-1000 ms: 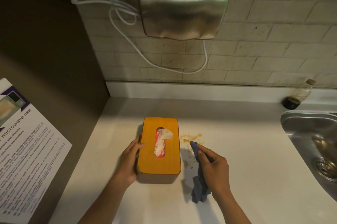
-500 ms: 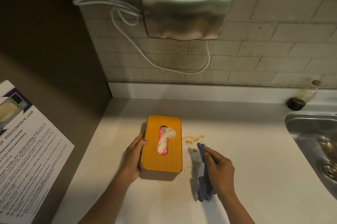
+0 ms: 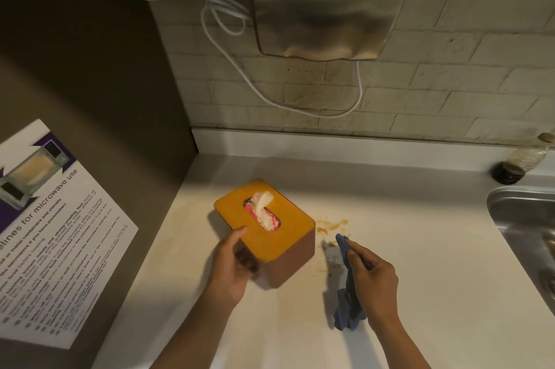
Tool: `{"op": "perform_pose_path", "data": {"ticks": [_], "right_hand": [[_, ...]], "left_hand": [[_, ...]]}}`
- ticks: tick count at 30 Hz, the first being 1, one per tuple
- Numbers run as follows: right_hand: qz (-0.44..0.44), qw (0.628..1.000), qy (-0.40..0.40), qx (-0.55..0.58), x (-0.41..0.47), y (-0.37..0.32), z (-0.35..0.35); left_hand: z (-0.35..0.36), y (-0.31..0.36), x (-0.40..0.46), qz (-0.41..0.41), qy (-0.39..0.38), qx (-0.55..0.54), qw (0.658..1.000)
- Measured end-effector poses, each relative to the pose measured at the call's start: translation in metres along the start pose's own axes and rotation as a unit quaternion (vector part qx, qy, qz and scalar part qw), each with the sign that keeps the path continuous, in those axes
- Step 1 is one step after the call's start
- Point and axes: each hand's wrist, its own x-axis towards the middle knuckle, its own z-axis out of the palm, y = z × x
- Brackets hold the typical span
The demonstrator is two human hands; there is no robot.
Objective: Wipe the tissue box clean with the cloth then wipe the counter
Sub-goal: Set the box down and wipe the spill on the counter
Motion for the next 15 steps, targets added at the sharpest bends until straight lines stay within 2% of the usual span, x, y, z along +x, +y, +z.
{"op": "perform_pose_path", "data": {"ticks": [10,15], "right_hand": [[-0.023,0.999,-0.009,-0.031,0.001,-0.001,0.008],[-0.031,0.999,-0.016,-0.040,0.001,-0.001,0.008]], "left_hand": [[0.026,-0.020,-0.014,0.080,0.121,-0.073,0.987],[0.043,-0.026,-0.013,0.061,0.138,-0.090,0.984]]}}
